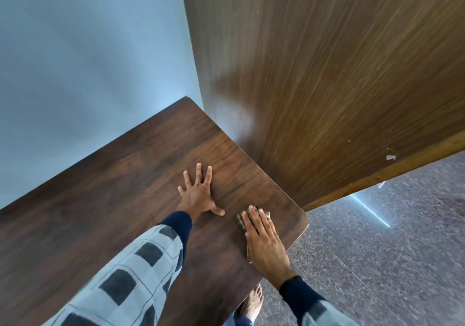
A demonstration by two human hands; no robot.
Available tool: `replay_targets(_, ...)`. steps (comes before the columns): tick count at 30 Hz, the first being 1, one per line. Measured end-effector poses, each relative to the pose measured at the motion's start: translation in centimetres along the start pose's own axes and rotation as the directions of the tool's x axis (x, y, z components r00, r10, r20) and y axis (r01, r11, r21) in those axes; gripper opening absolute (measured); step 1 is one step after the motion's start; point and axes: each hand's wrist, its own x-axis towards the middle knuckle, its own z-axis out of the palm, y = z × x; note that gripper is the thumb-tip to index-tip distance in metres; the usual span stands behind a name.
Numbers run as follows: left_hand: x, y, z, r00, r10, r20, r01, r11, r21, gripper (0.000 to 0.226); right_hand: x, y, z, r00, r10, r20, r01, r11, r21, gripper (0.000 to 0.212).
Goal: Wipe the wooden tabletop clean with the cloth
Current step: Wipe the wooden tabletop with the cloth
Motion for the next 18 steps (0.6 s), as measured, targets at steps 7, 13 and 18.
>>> replay_targets(7,0.7,-0.3,-2.4,0.99,0.041,-0.132,-0.041,0.999,0.001,0.148,8.1,2.1,-1.5,0.988,0.148,0.029,-0.149,0.989,0.007,0.053)
replay_targets(13,2.4,-2.2,-5.0,0.994,-0.04,-0.106,0.038,0.999,-0.017,0.147,9.3,0.8,-1.7,0.984,-0.112,0.141,0.124,0.989,-0.079,0.055)
replay_targets(18,2.7,-4.1,-4.5,0.993,-0.089,-0.074,0.083,0.994,-0.074,0.144,11.0,4.1,-3.0,0.982,-0.076,0.174,0.086,0.995,-0.049,0.055)
